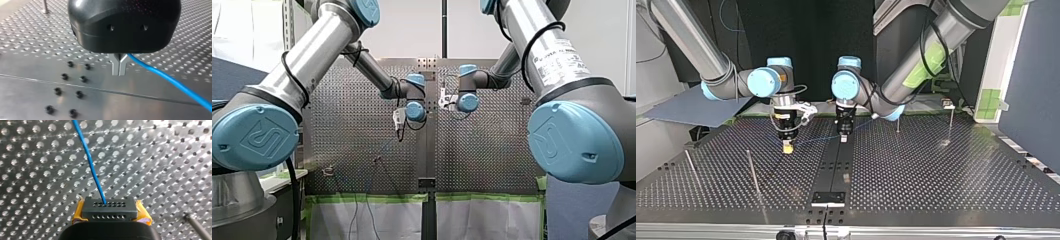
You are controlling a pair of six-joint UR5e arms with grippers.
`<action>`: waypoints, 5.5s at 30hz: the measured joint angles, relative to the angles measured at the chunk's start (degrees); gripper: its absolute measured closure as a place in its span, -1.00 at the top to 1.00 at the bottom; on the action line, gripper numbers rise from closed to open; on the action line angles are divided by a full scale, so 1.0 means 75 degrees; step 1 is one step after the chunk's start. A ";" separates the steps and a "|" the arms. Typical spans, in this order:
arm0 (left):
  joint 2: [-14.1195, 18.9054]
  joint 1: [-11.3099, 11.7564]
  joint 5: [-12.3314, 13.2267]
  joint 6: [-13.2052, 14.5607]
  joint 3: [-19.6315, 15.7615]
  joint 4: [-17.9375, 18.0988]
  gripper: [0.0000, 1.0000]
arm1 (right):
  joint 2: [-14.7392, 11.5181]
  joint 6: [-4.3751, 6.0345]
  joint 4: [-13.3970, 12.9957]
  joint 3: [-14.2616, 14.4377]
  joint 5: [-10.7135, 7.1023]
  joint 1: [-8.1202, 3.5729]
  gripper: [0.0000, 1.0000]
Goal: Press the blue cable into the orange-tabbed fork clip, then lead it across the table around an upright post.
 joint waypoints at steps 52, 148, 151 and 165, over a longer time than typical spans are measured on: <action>0.0421 0.0152 0.0292 -0.0575 0.0925 -0.0291 -1.00 | -0.0690 -0.0128 0.0875 -0.1552 -0.0022 0.0284 -1.00; -0.1320 -0.0373 0.1814 -0.3295 0.5706 -0.2460 -1.00 | -0.1248 0.0238 0.1429 -0.1483 -0.0046 -0.2080 -1.00; -0.1325 -0.0370 0.1808 -0.3284 0.5632 -0.2446 -1.00 | -0.1247 0.0249 0.1422 -0.1417 -0.0047 -0.2125 -1.00; -0.1366 -0.0342 0.1823 -0.3212 0.4952 -0.2080 -1.00 | -0.1208 0.0259 0.1386 -0.1149 -0.0127 -0.2195 -1.00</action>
